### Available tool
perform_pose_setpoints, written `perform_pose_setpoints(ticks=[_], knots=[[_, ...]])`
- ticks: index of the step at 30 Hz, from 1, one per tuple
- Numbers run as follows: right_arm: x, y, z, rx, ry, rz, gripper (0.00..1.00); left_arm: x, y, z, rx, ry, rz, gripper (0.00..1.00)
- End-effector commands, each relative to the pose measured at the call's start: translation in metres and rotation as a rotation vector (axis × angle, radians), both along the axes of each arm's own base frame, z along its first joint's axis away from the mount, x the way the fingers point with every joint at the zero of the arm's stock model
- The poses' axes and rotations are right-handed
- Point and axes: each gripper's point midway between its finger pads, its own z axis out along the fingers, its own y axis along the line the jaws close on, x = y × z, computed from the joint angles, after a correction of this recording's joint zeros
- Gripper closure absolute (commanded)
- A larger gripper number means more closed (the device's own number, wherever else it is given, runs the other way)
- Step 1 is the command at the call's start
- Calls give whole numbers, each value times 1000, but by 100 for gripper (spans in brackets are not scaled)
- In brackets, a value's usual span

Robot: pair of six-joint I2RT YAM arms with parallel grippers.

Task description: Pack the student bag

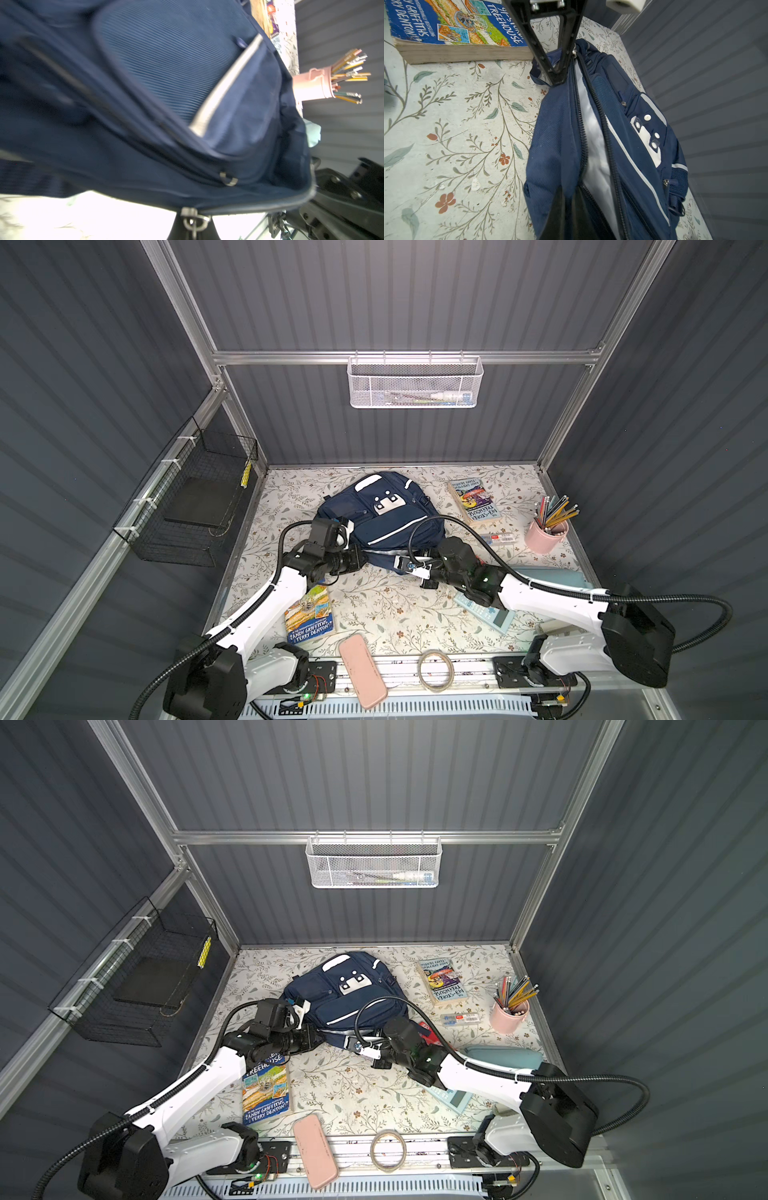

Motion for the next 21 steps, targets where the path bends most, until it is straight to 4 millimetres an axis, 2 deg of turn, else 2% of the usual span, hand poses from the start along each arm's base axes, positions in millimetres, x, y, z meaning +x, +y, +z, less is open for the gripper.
perform_pose_setpoints(ticks=[1, 3, 6, 11, 17, 21], knots=[[0, -23, -10, -64, 3, -23, 100, 31, 38, 8, 69, -65, 123, 100], [1, -27, -8, -68, -2, -20, 100, 42, 58, 4, 73, -56, 184, 100], [5, -32, -3, -63, -5, -22, 100, 57, 76, -2, 61, -48, 248, 100], [7, -39, -1, -68, -10, -27, 100, 73, 91, -10, 105, -47, 293, 100], [9, -46, 1, -59, -13, -34, 100, 79, 112, -13, 194, -51, 344, 100], [10, -43, 2, -52, 0, -30, 100, 82, 112, -10, 178, -62, 348, 100]])
